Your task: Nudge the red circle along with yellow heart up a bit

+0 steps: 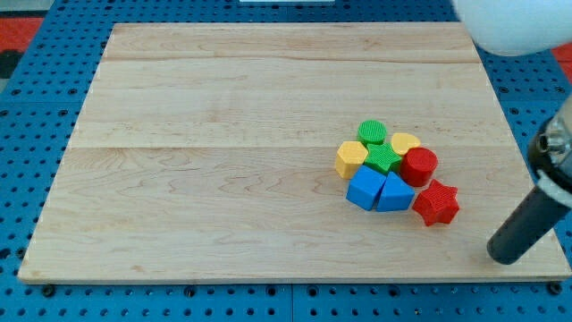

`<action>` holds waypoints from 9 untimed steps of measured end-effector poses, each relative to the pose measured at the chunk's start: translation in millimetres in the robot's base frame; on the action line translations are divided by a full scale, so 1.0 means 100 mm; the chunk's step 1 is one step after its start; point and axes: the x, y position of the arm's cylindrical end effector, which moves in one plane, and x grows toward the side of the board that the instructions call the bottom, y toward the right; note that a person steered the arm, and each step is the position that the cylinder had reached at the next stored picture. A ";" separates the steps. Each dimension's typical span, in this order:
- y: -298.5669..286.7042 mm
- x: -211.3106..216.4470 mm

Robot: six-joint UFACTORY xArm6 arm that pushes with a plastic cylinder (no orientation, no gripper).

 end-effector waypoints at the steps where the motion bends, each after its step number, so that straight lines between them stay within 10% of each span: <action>1: -0.46 -0.38; 6: -0.99 -0.26; 9: -0.52 -0.94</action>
